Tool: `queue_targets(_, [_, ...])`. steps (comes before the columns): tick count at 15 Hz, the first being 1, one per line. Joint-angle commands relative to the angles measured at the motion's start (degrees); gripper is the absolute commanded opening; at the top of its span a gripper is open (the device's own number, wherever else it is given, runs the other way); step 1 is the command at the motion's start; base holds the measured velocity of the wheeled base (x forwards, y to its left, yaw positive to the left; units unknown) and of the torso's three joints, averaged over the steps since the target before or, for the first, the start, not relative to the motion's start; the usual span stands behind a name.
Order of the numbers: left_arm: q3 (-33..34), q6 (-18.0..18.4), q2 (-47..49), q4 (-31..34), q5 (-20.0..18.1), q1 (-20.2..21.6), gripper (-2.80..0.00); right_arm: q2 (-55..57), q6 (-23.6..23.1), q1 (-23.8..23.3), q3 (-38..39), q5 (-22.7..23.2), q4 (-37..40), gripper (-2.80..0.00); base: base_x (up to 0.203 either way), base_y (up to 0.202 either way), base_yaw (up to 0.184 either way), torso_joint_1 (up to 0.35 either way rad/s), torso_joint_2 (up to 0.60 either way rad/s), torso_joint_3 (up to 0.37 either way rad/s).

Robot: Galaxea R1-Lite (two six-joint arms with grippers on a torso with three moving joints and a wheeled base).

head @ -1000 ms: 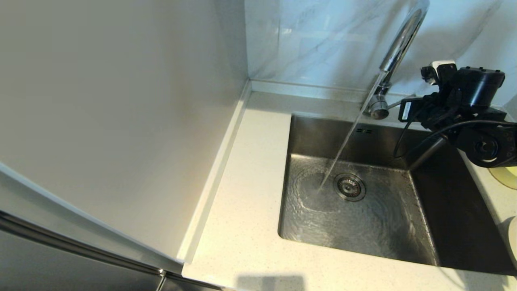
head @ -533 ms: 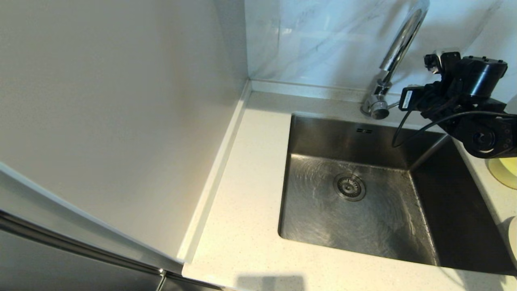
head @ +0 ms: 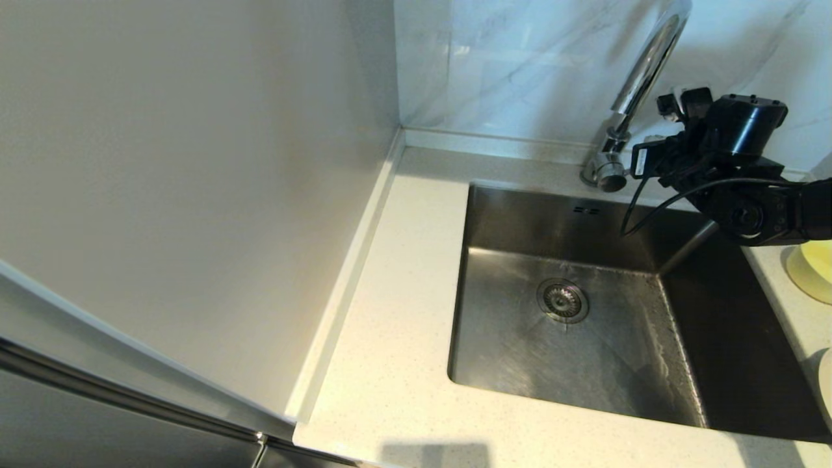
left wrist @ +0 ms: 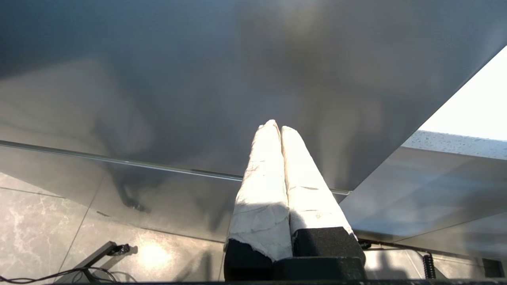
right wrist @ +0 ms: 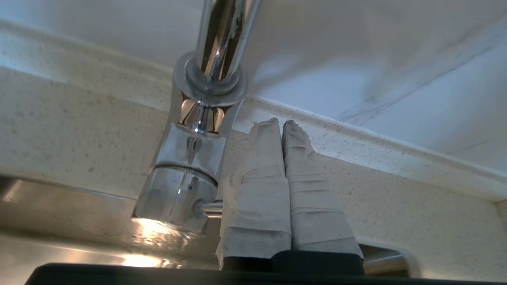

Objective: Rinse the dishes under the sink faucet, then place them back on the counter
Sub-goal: Turn on the faucet

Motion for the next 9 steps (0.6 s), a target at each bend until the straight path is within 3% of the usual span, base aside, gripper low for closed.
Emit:
queue_targets(1, [0.01, 0.0, 0.0, -0.01, 0.01, 0.02, -2.8, -0.03, -1.02, -0.31, 1.32, -0.09, -0.1, -2.8, 0.0, 0.0, 0.0, 0.0, 0.0, 0.0])
queue_targets(6, [0.01, 0.0, 0.0, -0.01, 0.01, 0.02, -2.8, -6.88, -2.52, -1.02, 14.38, 0.72, -0.1, -2.8, 0.0, 0.0, 0.0, 0.0, 0.0, 0.0])
queue_targets(9, [0.01, 0.0, 0.0, -0.01, 0.01, 0.02, -2.8, -8.14, -2.23, -2.13, 14.63, 1.4, -0.6, -2.8, 0.0, 0.0, 0.0, 0.0, 0.0, 0.0])
